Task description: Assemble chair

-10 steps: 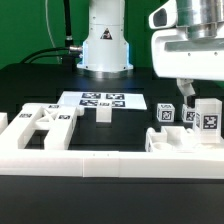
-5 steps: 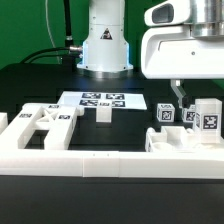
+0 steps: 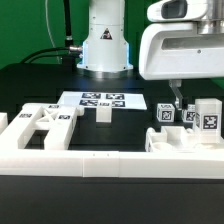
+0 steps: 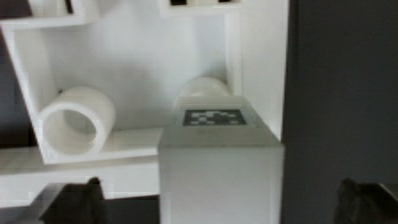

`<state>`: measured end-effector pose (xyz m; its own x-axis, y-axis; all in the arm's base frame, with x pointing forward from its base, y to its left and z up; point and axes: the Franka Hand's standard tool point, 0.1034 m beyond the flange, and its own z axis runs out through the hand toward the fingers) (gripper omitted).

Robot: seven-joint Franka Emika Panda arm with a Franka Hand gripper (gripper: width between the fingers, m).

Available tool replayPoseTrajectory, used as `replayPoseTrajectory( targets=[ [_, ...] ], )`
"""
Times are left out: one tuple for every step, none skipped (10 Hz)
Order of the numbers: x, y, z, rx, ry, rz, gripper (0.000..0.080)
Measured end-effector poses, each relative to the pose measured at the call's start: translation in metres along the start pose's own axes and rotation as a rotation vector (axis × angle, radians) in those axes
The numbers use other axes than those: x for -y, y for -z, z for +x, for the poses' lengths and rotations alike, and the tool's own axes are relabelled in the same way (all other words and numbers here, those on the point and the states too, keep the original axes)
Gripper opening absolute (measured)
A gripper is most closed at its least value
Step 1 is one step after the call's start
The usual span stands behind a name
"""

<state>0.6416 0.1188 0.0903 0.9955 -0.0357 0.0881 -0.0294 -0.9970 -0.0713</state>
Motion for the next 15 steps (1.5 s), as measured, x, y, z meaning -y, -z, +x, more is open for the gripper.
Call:
replayPoseTrajectory(
  targets=[
    [0.0005, 0.0000, -0.0001, 0.000, -0.004, 0.000, 0.0648],
    [0.0002, -0.0001, -0.0001, 0.000, -0.005, 0.000, 0.0552],
    [0.0002, -0.0001, -0.0001, 0.000, -0.005, 0.000, 0.0552],
    [0.0002, -0.0001, -0.0001, 0.000, -0.005, 0.000, 0.0357],
    [0.0001, -0.0001, 0.0000, -0.001, -0.005, 0.000, 0.0282],
    [0.0001, 0.0000, 0.0000, -0.001, -0.005, 0.001, 0.0282],
    [0.0000, 0.0000, 0.0001, -0.001, -0.020, 0.001, 0.0282],
    [-0.0002, -0.0003, 0.0002, 0.000, -0.046, 0.005, 0.0282],
    [-0.0016, -0.0004, 0.0016, 0.001, -0.143, 0.021, 0.0282],
    [-0.0025, -0.0007, 0.0021, 0.004, -0.281, 0.030, 0.0282],
    [-0.0031, -0.0011, 0.0023, 0.006, -0.397, 0.038, 0.0282],
    [-0.0044, -0.0015, 0.0026, 0.008, -0.529, 0.051, 0.0283],
    [-0.0045, -0.0014, 0.0030, 0.006, -0.602, 0.050, 0.0283],
    [-0.0046, -0.0014, 0.0030, 0.007, -0.643, 0.052, 0.0284],
    [-0.0051, -0.0015, 0.0031, 0.011, -0.741, 0.055, 0.0284]
  ],
)
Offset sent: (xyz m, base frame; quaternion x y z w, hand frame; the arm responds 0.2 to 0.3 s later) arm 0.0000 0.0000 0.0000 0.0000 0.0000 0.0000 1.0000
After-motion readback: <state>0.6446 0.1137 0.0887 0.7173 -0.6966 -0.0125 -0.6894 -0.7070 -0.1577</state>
